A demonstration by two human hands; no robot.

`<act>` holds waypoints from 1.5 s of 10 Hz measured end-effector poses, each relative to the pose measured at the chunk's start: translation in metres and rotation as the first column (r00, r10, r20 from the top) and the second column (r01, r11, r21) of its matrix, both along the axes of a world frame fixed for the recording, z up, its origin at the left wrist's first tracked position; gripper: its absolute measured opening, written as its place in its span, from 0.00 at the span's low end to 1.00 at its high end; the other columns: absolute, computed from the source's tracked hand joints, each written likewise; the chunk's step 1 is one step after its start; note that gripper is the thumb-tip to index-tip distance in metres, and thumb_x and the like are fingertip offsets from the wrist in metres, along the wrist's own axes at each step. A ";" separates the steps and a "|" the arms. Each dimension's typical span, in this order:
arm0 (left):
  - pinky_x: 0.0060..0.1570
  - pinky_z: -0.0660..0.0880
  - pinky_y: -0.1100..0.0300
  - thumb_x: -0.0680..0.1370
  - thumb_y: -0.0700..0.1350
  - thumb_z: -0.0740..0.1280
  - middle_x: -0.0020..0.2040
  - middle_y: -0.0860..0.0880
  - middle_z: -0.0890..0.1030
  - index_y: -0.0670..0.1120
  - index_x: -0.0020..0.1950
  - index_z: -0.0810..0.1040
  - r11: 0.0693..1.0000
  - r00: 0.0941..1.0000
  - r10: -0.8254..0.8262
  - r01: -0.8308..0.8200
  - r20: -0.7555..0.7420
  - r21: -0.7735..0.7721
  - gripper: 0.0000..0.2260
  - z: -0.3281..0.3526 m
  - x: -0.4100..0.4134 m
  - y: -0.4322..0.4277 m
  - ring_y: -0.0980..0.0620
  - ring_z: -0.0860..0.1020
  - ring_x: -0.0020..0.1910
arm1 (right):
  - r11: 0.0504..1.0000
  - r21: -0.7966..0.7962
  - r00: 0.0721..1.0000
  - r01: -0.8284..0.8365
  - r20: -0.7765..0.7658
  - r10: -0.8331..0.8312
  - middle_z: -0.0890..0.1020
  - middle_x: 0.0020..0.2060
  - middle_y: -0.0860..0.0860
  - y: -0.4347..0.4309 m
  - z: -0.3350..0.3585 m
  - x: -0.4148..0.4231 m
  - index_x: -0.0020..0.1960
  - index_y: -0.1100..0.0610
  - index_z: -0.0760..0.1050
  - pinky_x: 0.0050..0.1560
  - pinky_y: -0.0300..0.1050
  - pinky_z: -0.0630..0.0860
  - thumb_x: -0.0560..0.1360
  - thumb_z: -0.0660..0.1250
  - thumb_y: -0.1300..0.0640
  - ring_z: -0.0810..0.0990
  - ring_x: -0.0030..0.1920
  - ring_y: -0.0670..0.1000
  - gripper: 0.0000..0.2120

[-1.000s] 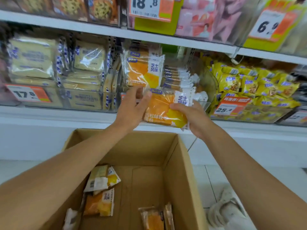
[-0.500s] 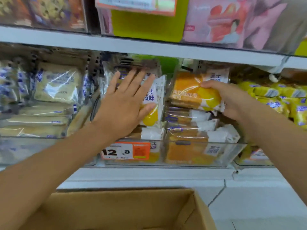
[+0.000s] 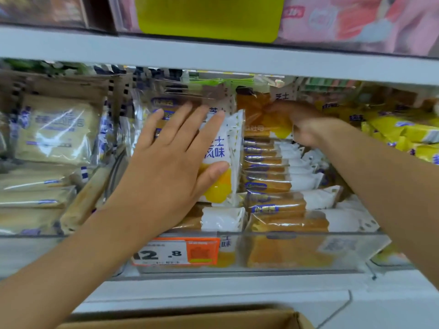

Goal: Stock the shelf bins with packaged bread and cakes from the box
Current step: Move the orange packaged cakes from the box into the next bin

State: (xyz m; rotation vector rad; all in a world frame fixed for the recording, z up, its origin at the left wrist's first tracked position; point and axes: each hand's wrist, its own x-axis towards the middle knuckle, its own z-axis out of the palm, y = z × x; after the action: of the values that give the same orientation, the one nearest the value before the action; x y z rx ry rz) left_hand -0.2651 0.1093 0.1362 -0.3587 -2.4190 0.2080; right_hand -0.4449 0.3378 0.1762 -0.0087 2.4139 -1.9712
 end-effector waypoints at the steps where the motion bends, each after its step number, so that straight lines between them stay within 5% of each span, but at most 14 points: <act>1: 0.74 0.54 0.42 0.83 0.61 0.44 0.77 0.45 0.64 0.47 0.80 0.57 1.000 1.000 -0.001 0.001 0.005 0.005 0.29 0.000 0.000 0.000 0.44 0.61 0.77 | 0.998 0.005 0.998 0.055 -0.028 -0.054 0.82 0.53 0.53 0.004 -0.001 -0.001 0.50 0.54 0.79 0.61 0.52 0.75 0.61 0.75 0.50 0.81 0.54 0.55 0.19; 2: 0.75 0.54 0.42 0.83 0.61 0.45 0.77 0.45 0.64 0.47 0.80 0.57 1.000 1.000 0.000 0.000 0.003 0.008 0.29 0.000 0.001 -0.001 0.44 0.61 0.77 | 0.997 -0.046 0.996 0.061 -0.056 -0.064 0.83 0.51 0.55 0.007 0.001 -0.002 0.44 0.53 0.78 0.57 0.51 0.75 0.66 0.71 0.53 0.81 0.51 0.55 0.08; 3: 0.75 0.54 0.42 0.83 0.61 0.45 0.77 0.45 0.64 0.48 0.80 0.57 1.000 1.000 -0.006 0.006 -0.005 0.008 0.29 -0.001 0.001 0.000 0.44 0.61 0.77 | 0.997 -0.011 0.995 0.078 -0.053 -0.079 0.83 0.56 0.56 0.004 -0.005 -0.010 0.55 0.54 0.78 0.54 0.50 0.78 0.62 0.75 0.49 0.82 0.52 0.54 0.23; 4: 0.75 0.54 0.42 0.83 0.61 0.45 0.77 0.45 0.64 0.47 0.80 0.57 1.000 1.000 -0.014 0.014 -0.009 0.023 0.29 -0.001 0.001 -0.001 0.44 0.61 0.77 | 0.958 0.218 0.972 0.187 -0.181 -0.149 0.74 0.68 0.53 -0.005 -0.011 -0.006 0.76 0.52 0.59 0.62 0.54 0.74 0.59 0.79 0.41 0.73 0.66 0.56 0.52; 5: 0.74 0.55 0.42 0.83 0.61 0.46 0.77 0.44 0.65 0.47 0.80 0.58 1.000 1.000 -0.020 0.021 -0.020 0.021 0.29 -0.001 0.000 -0.001 0.43 0.62 0.76 | 0.890 0.336 0.911 0.309 -0.374 -0.175 0.63 0.75 0.54 0.002 -0.011 0.001 0.80 0.50 0.41 0.72 0.56 0.65 0.62 0.77 0.35 0.63 0.74 0.57 0.61; 6: 0.74 0.55 0.42 0.83 0.61 0.46 0.76 0.44 0.66 0.46 0.79 0.59 1.000 1.000 -0.018 0.019 -0.021 0.019 0.29 -0.002 0.001 0.000 0.43 0.63 0.76 | 0.901 0.343 0.906 0.266 -0.409 -0.111 0.61 0.76 0.52 0.006 -0.013 0.013 0.79 0.48 0.41 0.71 0.51 0.67 0.53 0.76 0.28 0.64 0.74 0.55 0.68; 7: 0.74 0.54 0.41 0.83 0.61 0.46 0.77 0.44 0.65 0.46 0.80 0.58 1.000 1.000 -0.017 0.018 -0.021 0.018 0.29 -0.002 0.001 -0.001 0.43 0.62 0.76 | 0.881 0.453 0.921 0.136 -0.385 0.056 0.62 0.76 0.51 0.003 -0.015 0.019 0.79 0.49 0.49 0.63 0.35 0.65 0.63 0.81 0.49 0.64 0.72 0.50 0.56; 8: 0.75 0.54 0.42 0.83 0.61 0.46 0.77 0.44 0.65 0.46 0.80 0.58 0.999 0.999 -0.023 0.024 -0.021 0.022 0.29 -0.002 0.001 -0.002 0.43 0.62 0.77 | 0.867 0.468 0.883 0.173 -0.463 0.074 0.65 0.73 0.49 0.003 -0.008 0.019 0.77 0.51 0.58 0.65 0.37 0.65 0.67 0.79 0.56 0.65 0.71 0.50 0.45; 9: 0.74 0.54 0.42 0.83 0.61 0.46 0.77 0.44 0.66 0.46 0.79 0.59 0.999 0.999 -0.027 0.028 -0.020 0.033 0.29 -0.002 0.000 0.000 0.43 0.62 0.76 | 0.854 0.506 0.885 0.117 -0.444 0.141 0.65 0.69 0.47 0.002 -0.006 0.018 0.75 0.51 0.60 0.62 0.33 0.63 0.68 0.78 0.57 0.65 0.68 0.48 0.42; 10: 0.75 0.54 0.42 0.83 0.61 0.46 0.76 0.45 0.66 0.46 0.79 0.59 0.999 0.999 -0.029 0.030 -0.027 0.032 0.29 -0.002 0.000 -0.001 0.43 0.62 0.76 | 0.721 0.675 0.921 0.160 -0.364 0.136 0.49 0.79 0.52 0.006 -0.010 0.017 0.78 0.43 0.50 0.76 0.51 0.55 0.67 0.77 0.43 0.51 0.78 0.57 0.49; 11: 0.75 0.54 0.41 0.83 0.61 0.46 0.76 0.45 0.66 0.46 0.79 0.58 0.999 0.999 -0.031 0.032 -0.027 0.035 0.29 -0.002 0.001 -0.001 0.43 0.62 0.76 | 0.657 0.703 0.885 0.271 -0.451 0.117 0.40 0.79 0.50 0.010 -0.012 0.025 0.78 0.39 0.46 0.77 0.53 0.48 0.65 0.75 0.36 0.41 0.78 0.56 0.52; 13: 0.74 0.54 0.41 0.83 0.61 0.45 0.77 0.44 0.65 0.46 0.79 0.58 0.999 0.999 -0.027 0.027 -0.029 0.024 0.29 -0.002 0.000 -0.002 0.43 0.62 0.76 | 0.563 0.791 0.838 0.240 -0.462 0.291 0.43 0.79 0.51 0.004 -0.016 0.025 0.77 0.40 0.52 0.76 0.50 0.45 0.70 0.76 0.48 0.38 0.78 0.55 0.45; 15: 0.74 0.55 0.41 0.83 0.61 0.45 0.77 0.44 0.66 0.47 0.79 0.58 0.998 0.998 -0.041 0.043 -0.042 0.037 0.29 -0.003 -0.001 -0.002 0.43 0.62 0.76 | 0.647 0.734 0.829 0.208 -0.484 0.282 0.45 0.79 0.52 -0.002 -0.015 0.020 0.77 0.43 0.55 0.75 0.48 0.47 0.68 0.77 0.50 0.40 0.78 0.54 0.45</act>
State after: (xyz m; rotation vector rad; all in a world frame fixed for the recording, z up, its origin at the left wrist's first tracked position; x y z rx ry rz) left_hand -0.2665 0.1073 0.1329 -0.3837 -2.3689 0.1493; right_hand -0.4254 0.3361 0.1607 -0.7180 3.3819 -0.7867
